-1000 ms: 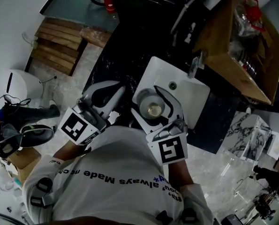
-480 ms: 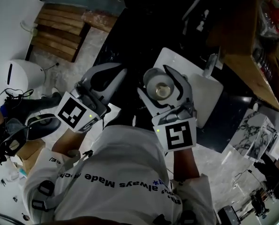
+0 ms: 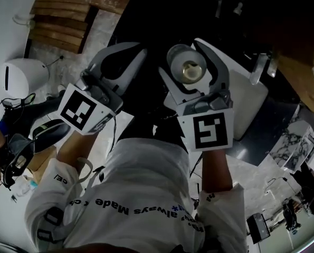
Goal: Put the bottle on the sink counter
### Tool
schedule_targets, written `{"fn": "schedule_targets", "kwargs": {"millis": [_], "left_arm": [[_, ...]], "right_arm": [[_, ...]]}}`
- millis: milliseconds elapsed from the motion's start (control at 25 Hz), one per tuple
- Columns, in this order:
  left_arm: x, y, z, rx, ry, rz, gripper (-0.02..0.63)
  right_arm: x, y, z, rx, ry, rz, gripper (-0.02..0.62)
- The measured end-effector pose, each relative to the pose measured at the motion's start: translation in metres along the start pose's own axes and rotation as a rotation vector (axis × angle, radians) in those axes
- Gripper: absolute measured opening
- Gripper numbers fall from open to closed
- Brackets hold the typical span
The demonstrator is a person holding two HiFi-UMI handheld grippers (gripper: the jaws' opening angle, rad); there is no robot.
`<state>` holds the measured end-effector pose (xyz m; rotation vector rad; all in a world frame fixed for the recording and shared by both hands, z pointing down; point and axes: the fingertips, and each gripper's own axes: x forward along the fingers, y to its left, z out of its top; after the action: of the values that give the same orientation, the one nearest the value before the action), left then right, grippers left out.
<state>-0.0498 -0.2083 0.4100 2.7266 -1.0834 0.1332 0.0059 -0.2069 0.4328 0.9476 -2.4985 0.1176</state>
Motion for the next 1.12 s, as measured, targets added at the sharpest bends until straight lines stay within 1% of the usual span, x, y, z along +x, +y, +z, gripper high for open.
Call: {"fn": "schedule_targets", "kwargs": {"millis": [120, 360, 520, 600, 720, 840, 1120], "left_arm": [[0.015, 0.01, -0.015, -0.008, 0.039, 0.003, 0.003], [0.037, 0.03, -0.05, -0.017, 0.08, 0.005, 0.003], [0.051, 0.038, -0.071, -0.004, 0.069, -0.003, 0.003], [0.058, 0.043, -0.082, 0.002, 0.08, -0.001, 0.003], [0.065, 0.049, -0.099, -0.004, 0.1, 0.008, 0.003], [0.072, 0.053, -0.114, -0.001, 0.114, 0.013, 0.003], [0.084, 0.065, -0.135, -0.007, 0.141, 0.025, 0.003]], "right_arm": [[0.021, -0.012, -0.017, 0.004, 0.013, -0.007, 0.336], [0.057, -0.028, -0.051, 0.017, 0.041, -0.024, 0.336], [0.075, -0.037, -0.077, 0.022, 0.056, -0.024, 0.336], [0.084, -0.042, -0.086, 0.028, 0.063, -0.026, 0.336], [0.095, -0.047, -0.096, 0.037, 0.064, -0.03, 0.336], [0.107, -0.052, -0.101, 0.04, 0.032, -0.036, 0.336], [0.129, -0.054, -0.121, 0.059, 0.048, -0.027, 0.336]]}}
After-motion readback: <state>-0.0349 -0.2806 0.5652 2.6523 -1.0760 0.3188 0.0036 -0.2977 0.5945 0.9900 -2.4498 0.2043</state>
